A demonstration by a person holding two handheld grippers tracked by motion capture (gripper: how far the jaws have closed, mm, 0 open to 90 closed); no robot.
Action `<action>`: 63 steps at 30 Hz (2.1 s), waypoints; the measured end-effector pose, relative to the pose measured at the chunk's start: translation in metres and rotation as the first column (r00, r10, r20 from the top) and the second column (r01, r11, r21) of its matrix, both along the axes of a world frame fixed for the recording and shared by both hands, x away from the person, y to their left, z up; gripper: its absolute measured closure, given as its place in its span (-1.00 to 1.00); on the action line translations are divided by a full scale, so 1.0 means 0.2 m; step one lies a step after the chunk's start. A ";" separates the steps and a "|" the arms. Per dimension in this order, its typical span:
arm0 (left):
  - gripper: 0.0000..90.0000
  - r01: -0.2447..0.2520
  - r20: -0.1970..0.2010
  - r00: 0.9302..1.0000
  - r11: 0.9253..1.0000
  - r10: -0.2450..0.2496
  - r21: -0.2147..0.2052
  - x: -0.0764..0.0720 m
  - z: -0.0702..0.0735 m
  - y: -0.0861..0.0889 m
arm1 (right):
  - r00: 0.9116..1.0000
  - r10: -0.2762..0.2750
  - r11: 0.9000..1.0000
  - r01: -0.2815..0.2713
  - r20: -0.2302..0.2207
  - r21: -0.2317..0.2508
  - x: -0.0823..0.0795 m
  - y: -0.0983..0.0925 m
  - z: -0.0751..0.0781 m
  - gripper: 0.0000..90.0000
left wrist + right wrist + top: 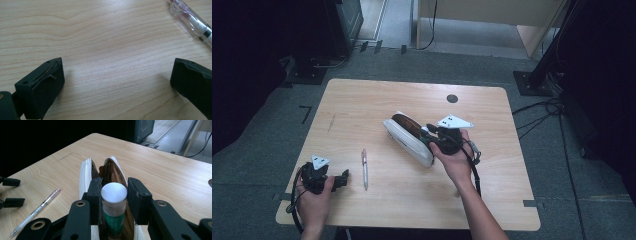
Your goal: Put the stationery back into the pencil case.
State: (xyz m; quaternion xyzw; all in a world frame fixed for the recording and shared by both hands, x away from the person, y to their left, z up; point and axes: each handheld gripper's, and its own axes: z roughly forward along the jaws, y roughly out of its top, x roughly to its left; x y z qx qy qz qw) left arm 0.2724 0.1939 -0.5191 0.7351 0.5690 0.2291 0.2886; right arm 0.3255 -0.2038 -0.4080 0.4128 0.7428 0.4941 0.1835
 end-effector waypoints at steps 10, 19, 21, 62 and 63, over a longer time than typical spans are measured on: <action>-1.00 0.004 -0.003 1.000 1.000 -0.004 0.005 0.00 0.00 0.00 | 1.000 0.012 1.000 -0.012 -0.029 -0.003 0.05 0.02 -0.01 0.45; -1.00 0.000 0.001 1.000 1.000 0.000 0.000 0.00 0.00 0.00 | 0.998 0.028 1.000 -0.028 -0.061 -0.005 0.11 0.07 -0.03 0.42; -1.00 0.000 0.001 1.000 1.000 0.000 -0.001 0.00 0.00 0.00 | 0.998 0.024 1.000 -0.024 -0.055 -0.004 0.12 0.08 -0.02 0.35; -1.00 0.005 -0.001 1.000 1.000 -0.005 0.001 0.00 0.00 0.00 | 0.970 -0.241 0.970 0.241 -0.043 0.002 -0.39 -0.36 -0.09 0.12; -1.00 0.005 -0.001 1.000 1.000 -0.005 0.001 0.00 0.00 0.00 | 0.968 -0.245 0.969 0.246 -0.045 0.002 -0.40 -0.37 -0.10 0.11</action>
